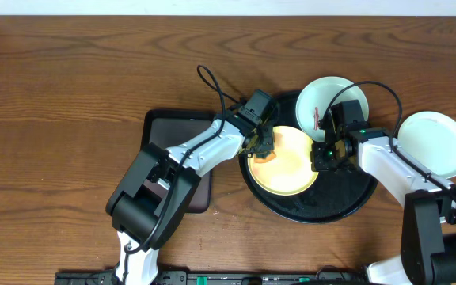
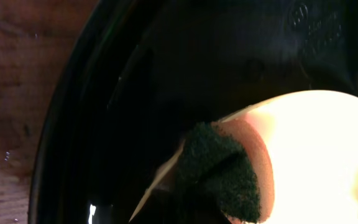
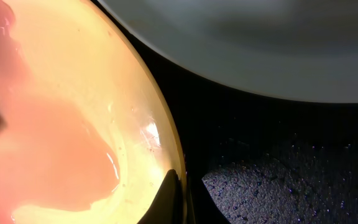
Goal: Clean dirty plates on tray and stack at the side
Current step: 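Scrub the yellow plate with the sponge in the left gripper, then place the sponge back on the small black tray with the left gripper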
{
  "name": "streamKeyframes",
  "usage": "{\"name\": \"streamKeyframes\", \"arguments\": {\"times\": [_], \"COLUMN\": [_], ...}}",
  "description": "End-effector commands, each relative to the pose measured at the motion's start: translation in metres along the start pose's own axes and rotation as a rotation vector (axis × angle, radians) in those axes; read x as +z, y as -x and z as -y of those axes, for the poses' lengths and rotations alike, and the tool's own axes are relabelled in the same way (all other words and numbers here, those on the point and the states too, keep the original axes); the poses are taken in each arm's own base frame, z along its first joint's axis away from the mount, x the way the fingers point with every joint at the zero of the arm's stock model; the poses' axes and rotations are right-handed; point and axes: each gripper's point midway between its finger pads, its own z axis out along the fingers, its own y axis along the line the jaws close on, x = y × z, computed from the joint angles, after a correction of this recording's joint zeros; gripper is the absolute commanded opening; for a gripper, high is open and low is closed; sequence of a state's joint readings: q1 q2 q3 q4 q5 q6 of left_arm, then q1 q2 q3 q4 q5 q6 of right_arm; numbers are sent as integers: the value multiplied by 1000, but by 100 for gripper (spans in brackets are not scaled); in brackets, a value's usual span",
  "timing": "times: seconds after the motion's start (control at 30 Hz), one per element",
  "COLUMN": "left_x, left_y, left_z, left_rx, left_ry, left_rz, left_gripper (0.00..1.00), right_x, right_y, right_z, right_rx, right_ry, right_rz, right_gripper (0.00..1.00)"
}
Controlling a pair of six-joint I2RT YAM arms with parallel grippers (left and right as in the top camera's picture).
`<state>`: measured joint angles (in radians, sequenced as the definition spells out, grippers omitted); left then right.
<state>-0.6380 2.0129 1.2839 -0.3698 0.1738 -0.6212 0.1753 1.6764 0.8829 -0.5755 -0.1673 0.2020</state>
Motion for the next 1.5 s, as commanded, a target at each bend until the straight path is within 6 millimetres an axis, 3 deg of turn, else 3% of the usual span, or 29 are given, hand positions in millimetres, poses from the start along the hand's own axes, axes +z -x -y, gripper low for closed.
{"name": "streamKeyframes", "arguments": {"times": [0.0, 0.13, 0.3, 0.43, 0.63, 0.83, 1.03, 1.13, 1.23, 1.37, 1.47], "left_x": [20, 31, 56, 62, 55, 54, 53, 55, 57, 39, 21], "left_y": [-4, -2, -29, -48, -46, -42, -48, -51, -42, -40, -37], "left_z": [-30, 6, 49, 61, 70, 73, 78, 67, 28, -17, -41], "left_rx": [-81, -16, 11, -25, -4, 186, 238, 222, 69, -190, -287], "left_ry": [94, 5, -160, -243, -289, -310, -339, -295, -133, 8, 69], "left_rz": [6, 63, -16, -117, -127, -82, -103, -120, -125, -214, -251], "left_gripper": [8, 7, 7, 7, 7, 7, 8, 7, 7, 7, 7], "right_x": [2, 2, 2, 2, 2, 2, 2, 2, 2, 2, 2], "right_y": [-2, -2, -2, -2, -2, -1, -1, -1, -1, -1, 1], "right_z": [3, 3, 3, 3, 3, 2, 2, 2, 2, 2, 2], "right_rx": [-5, -5, -5, -5, -5, -6, -5, -5, -5, -5, -7], "right_ry": [-28, -28, -28, -28, -28, -27, -27, -27, -27, -27, -26], "right_rz": [-5, -6, -6, -6, -5, -2, -2, -2, -1, -1, 6], "right_gripper": [1, 1, 1, 1, 1, 1, 1, 1, 1, 1, 1]}}
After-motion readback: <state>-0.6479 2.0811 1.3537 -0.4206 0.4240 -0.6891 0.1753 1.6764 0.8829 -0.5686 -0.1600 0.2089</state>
